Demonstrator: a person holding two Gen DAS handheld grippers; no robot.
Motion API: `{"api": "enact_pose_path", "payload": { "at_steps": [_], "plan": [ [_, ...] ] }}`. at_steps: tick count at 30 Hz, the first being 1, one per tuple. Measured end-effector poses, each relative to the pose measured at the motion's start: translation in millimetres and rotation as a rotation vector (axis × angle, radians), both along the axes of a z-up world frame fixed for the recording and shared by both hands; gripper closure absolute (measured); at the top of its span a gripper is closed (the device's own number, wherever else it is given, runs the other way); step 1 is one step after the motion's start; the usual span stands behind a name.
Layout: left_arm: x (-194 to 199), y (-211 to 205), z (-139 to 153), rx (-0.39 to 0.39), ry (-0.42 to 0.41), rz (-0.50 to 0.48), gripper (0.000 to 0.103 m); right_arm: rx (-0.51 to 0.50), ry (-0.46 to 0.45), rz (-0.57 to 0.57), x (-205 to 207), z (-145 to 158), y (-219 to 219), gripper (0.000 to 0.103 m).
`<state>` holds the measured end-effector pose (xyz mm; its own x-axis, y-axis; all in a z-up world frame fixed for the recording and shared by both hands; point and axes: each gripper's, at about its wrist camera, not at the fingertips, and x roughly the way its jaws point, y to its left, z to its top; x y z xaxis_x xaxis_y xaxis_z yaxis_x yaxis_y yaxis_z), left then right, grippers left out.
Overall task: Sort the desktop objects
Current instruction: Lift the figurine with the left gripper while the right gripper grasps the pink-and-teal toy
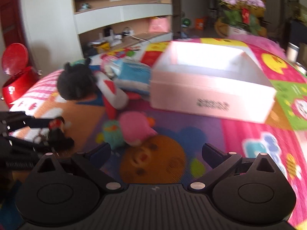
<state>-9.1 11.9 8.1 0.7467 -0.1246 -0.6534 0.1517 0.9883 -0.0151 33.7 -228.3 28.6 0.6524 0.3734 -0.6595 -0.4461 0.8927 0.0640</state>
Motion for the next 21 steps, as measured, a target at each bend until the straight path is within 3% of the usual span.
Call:
{"api": "enact_pose_path", "payload": {
  "at_steps": [3,5,6,7,9,13,16,17,21],
  "plan": [
    [-2.5,1.6,-0.5,-0.001,0.002,-0.002,0.029,-0.047,-0.04,0.064,10.8,1.0,23.7,0.006],
    [-3.7,2.2,-0.7,-0.007,0.001,-0.005,0.029,-0.047,-0.011,0.106,18.3,-2.7,33.4,0.01],
    [-3.5,2.7,-0.6,-0.011,0.002,-0.006,0.026,-0.048,0.009,0.116,21.4,-5.4,37.0,0.018],
    [-3.4,2.6,-0.5,-0.016,0.003,-0.007,0.025,-0.052,0.026,0.115,23.8,-7.7,39.5,0.033],
    [-3.3,3.5,-0.7,-0.024,0.004,-0.01,0.019,-0.045,0.049,0.111,24.6,-8.5,39.2,0.035],
    [-1.9,2.2,-1.8,-0.023,0.008,-0.033,0.017,-0.042,0.025,0.101,8.6,1.3,24.6,0.036],
    [-1.3,0.2,-2.2,-0.017,0.001,-0.037,0.023,-0.053,0.035,0.084,-4.6,6.1,8.8,0.035],
    [-1.0,-1.1,-2.2,-0.009,0.0,-0.037,0.031,-0.057,0.038,0.076,-9.2,6.9,3.3,0.035],
    [-5.3,-11.2,1.1,0.018,0.0,-0.08,0.03,-0.08,0.043,0.037,-28.0,7.7,-18.1,0.036]
  ]
}}
